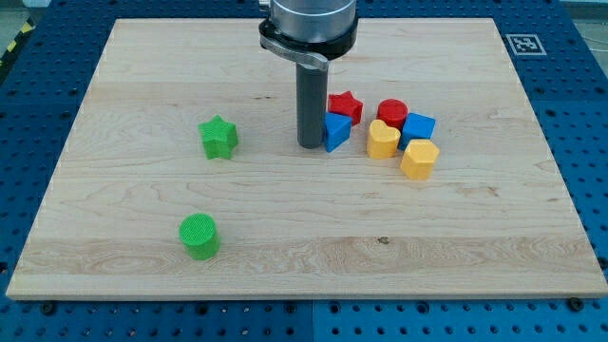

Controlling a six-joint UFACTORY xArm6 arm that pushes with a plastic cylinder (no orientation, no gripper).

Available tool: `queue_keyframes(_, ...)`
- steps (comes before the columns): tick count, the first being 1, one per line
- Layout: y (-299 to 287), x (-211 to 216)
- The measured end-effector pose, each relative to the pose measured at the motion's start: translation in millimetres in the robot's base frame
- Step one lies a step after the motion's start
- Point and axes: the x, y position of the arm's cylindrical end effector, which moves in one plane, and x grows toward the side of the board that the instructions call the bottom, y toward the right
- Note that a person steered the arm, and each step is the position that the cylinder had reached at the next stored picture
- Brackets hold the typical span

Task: Push the green star to the bottom of the triangle

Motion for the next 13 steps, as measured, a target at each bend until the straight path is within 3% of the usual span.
queue_keyframes(7, -27, -22)
queue_keyframes(12, -166, -24)
queue_keyframes(13, -169, 0)
